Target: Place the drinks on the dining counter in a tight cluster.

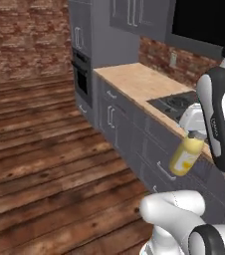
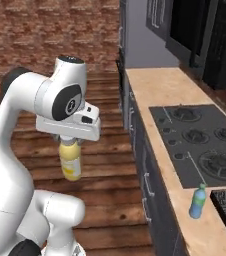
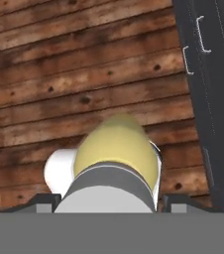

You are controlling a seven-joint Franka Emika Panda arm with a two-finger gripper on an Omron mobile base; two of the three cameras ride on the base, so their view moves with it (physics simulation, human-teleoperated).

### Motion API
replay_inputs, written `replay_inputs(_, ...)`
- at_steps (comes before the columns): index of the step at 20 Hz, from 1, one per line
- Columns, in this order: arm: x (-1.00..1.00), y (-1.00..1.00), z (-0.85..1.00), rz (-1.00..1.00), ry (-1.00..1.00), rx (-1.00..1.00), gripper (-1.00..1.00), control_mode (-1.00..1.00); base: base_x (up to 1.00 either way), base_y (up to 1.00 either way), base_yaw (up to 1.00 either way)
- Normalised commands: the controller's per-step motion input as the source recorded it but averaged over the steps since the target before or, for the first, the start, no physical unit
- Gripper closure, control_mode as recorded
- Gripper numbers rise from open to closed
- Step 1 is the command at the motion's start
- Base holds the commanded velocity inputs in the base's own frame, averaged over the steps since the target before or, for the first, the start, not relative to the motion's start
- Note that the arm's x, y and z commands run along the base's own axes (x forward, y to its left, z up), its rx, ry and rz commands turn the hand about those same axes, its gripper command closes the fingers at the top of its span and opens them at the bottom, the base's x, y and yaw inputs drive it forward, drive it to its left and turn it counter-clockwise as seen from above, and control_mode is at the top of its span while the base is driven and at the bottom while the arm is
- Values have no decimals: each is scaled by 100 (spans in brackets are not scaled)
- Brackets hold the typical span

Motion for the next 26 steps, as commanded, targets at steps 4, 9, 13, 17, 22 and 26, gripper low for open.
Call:
replay_inputs(4,0,0,0,0,0,0,100,100,0,22,84)
replay_inputs(9,0,0,0,0,0,0,100,100,1,32,87)
replay_inputs(13,0,0,0,0,0,0,100,100,4,39,80)
replay_inputs(17,0,0,0,0,0,0,100,100,10,45,70)
replay_inputs(22,0,0,0,0,0,0,100,100,60,48,30)
replay_inputs(26,0,0,0,0,0,0,100,100,80,74,-8)
